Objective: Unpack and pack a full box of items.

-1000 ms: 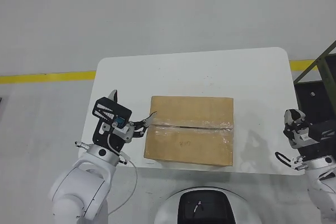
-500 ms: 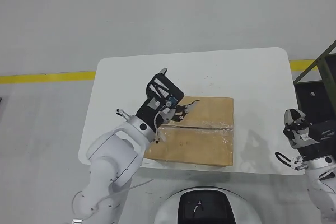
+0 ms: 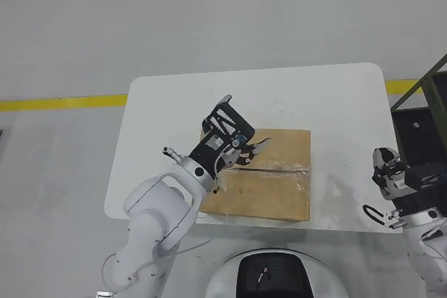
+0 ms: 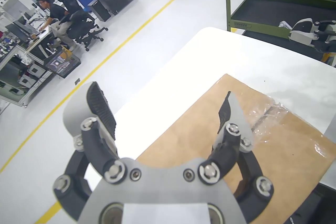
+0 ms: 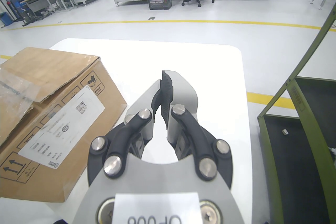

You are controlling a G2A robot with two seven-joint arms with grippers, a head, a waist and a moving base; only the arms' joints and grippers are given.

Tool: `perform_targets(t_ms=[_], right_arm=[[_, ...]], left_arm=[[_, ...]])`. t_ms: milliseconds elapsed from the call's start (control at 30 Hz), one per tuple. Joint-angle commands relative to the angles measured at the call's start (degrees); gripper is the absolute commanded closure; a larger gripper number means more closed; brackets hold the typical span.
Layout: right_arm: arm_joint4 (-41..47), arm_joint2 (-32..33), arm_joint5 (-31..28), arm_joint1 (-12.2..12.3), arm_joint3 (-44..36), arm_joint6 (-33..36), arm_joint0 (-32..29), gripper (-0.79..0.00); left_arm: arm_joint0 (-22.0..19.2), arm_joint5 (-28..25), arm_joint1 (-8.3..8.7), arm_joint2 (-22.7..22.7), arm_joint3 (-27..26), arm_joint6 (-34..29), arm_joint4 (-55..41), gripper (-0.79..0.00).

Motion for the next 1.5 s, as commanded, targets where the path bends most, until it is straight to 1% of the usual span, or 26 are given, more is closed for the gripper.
perform_targets(t_ms=[0,100,233,300,400,433,767,833,900,1000,1033,1067,1133,1167,1233,1267,1300,1367,1467], right_arm=[[-0.32,-0.75,-0.32,-0.03,0.19,-0.24,-0.31,0.000],[-1.62,-1.71,-0.47,-0.04,0.24,-0.92,-0.99,0.000],[-1.85,-2.64,0.12,-0.13,0.81,-1.49,-1.32,0.000],[-2.02,-3.00,0.42,-0.15,0.90,-1.63,-1.20,0.000],[-2.49,-3.15,1.03,-0.15,0.85,-1.72,-0.96,0.000],[-2.51,-3.19,1.28,-0.16,0.84,-1.74,-0.86,0.000],[-3.04,-3.79,3.48,-0.25,0.45,-1.95,-0.96,0.000],[-3.26,-4.30,3.99,-0.31,0.40,-2.00,-1.07,0.000],[-3.60,-4.68,4.30,-0.33,0.34,-2.00,-1.10,0.000],[-3.78,-4.87,4.72,-0.35,0.29,-1.91,-1.07,0.000],[-3.84,-4.90,4.86,-0.36,0.28,-1.90,-1.06,0.000],[-3.82,-4.96,5.00,-0.37,0.28,-1.84,-1.06,0.000],[-3.82,-5.03,5.11,-0.37,0.22,-1.76,-1.05,0.000],[-3.91,-5.05,5.25,-0.38,0.22,-1.71,-1.03,0.000],[-3.97,-5.20,5.43,-0.39,0.23,-1.68,-0.97,0.000],[-4.00,-5.27,5.49,-0.40,0.23,-1.69,-0.95,0.000],[-4.06,-5.33,5.44,-0.39,0.23,-1.68,-0.94,0.000],[-4.08,-5.37,5.46,-0.39,0.25,-1.70,-0.92,0.000],[-3.88,-5.38,5.57,-0.40,0.25,-1.59,-0.89,0.000]], left_arm=[[0.27,-1.13,-0.04,1.48,0.39,-0.40,-1.27,-0.785],[0.35,-1.99,-0.30,4.42,0.61,-0.10,-4.10,-0.785],[-0.21,-4.86,-0.67,9.45,1.86,-0.61,-6.78,-0.785],[-0.84,-5.93,-0.88,11.63,2.75,-1.17,-7.49,-0.785],[-1.49,-6.16,-1.17,14.01,4.99,-1.29,-7.72,-0.785],[-1.86,-6.01,-1.28,14.48,5.71,-1.04,-8.01,-0.785],[-1.86,-6.01,-1.28,14.48,5.71,-1.04,-8.01,-0.785],[-1.24,-5.88,-1.16,14.36,5.94,-0.30,-6.98,-0.785],[-1.43,-6.91,-1.04,14.93,6.88,-2.50,-5.22,-0.785],[-1.91,-6.21,-1.21,16.31,7.43,-5.57,-4.48,-0.785],[-2.19,-6.02,-1.29,16.79,7.56,-6.38,-4.21,-0.773],[-2.45,-5.45,-1.38,17.15,7.74,-7.13,-3.95,-0.736],[-2.90,-3.87,-1.62,17.82,8.16,-8.55,-3.67,-0.628],[-3.24,-3.30,-1.73,18.20,8.46,-9.47,-3.27,-0.514],[-4.02,-2.87,-1.89,19.09,9.03,-11.99,-1.83,-0.449],[-4.37,-2.79,-1.99,19.49,9.09,-12.88,-1.40,-0.397],[-4.61,-2.78,-2.07,19.84,9.35,-13.63,-1.24,-0.385],[-5.13,-3.06,-2.19,20.41,9.74,-15.32,-0.72,-0.385],[-5.53,-3.46,-2.36,21.09,9.96,-16.91,-0.75,-0.406]])
